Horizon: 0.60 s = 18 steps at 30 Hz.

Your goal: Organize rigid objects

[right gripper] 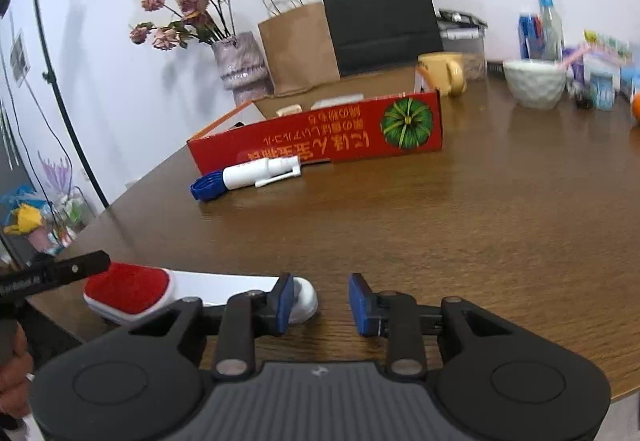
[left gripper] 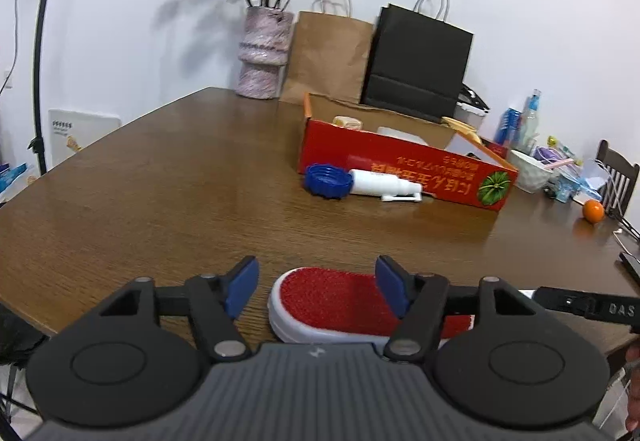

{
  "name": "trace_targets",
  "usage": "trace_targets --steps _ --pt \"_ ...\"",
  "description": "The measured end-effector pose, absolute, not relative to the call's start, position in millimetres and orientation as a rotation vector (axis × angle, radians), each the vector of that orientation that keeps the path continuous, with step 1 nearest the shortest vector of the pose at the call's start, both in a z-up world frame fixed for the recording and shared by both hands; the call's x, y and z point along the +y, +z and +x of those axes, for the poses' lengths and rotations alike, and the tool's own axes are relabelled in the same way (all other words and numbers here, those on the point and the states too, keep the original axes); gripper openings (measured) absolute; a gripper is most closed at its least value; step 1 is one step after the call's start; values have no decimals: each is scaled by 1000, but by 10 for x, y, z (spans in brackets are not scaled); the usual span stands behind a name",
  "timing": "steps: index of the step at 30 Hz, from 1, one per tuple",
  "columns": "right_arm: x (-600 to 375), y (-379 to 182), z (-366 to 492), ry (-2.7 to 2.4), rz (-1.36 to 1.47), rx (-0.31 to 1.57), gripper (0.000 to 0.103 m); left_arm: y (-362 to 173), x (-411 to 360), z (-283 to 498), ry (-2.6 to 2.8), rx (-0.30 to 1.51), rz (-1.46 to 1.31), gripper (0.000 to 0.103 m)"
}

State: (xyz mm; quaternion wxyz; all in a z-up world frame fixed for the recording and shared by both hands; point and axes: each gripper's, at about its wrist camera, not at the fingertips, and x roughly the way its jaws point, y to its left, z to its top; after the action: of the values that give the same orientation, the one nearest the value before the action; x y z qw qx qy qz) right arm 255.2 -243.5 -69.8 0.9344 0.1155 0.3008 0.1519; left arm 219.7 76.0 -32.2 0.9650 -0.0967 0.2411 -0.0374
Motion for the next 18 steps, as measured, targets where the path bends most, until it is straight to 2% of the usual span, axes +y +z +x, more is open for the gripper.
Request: trace_targets --steps 1,2,5,12,18 --pt "-2448 -716 2576 314 261 629 26 -336 756 2210 -77 500 -196 64" --pt "-2454 -728 2595 316 288 641 22 -355 752 2232 -77 521 -200 57" --pt "-2448 -743 2609 314 314 633 15 -369 752 2212 -75 529 -225 53" --pt "-2533 -760 2623 292 369 583 15 -325 663 2106 -63 481 -236 47" --pt "-2672 -367 2755 289 361 444 15 17 596 2311 -97 363 -253 44"
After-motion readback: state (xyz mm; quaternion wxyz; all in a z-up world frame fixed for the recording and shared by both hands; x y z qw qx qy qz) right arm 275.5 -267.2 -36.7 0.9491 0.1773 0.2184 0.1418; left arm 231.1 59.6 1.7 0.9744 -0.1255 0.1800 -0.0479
